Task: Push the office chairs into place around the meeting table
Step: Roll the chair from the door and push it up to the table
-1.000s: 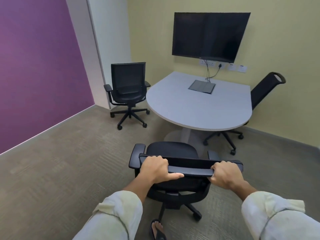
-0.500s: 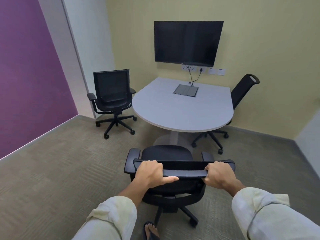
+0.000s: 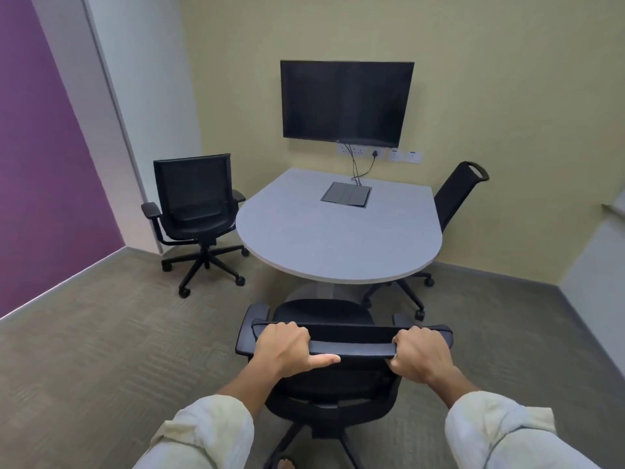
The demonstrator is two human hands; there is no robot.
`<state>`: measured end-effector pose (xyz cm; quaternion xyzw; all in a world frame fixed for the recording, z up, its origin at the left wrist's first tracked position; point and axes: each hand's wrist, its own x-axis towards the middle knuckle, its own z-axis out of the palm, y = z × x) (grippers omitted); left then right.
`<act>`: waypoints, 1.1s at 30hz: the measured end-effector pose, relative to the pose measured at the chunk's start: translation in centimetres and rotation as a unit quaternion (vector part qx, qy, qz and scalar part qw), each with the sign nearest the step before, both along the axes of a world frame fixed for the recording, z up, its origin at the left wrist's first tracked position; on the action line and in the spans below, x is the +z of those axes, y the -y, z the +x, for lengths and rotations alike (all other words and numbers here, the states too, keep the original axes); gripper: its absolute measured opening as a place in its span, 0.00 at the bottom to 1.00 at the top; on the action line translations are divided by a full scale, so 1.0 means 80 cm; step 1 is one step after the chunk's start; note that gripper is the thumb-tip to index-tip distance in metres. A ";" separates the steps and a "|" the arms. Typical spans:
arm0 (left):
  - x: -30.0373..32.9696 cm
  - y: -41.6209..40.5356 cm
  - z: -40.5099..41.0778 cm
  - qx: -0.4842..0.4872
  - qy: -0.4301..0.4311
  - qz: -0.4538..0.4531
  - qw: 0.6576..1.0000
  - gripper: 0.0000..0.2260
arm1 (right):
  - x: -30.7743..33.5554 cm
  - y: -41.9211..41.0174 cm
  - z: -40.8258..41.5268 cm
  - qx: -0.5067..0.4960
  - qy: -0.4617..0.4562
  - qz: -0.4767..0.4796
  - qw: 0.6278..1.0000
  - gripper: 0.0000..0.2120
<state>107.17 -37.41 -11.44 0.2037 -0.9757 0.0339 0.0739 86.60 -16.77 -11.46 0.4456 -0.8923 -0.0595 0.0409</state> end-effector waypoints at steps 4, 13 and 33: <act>-0.005 0.026 -0.018 -0.003 -0.011 -0.007 1.000 0.41 | 0.006 0.026 -0.016 0.012 0.003 0.004 1.000 0.10; -0.011 0.048 -0.007 -0.016 -0.029 -0.012 0.999 0.43 | 0.005 0.038 0.002 0.021 0.002 -0.004 1.000 0.12; -0.009 0.059 0.010 -0.023 -0.023 -0.032 0.999 0.40 | 0.001 0.037 0.025 0.018 0.013 -0.059 0.998 0.09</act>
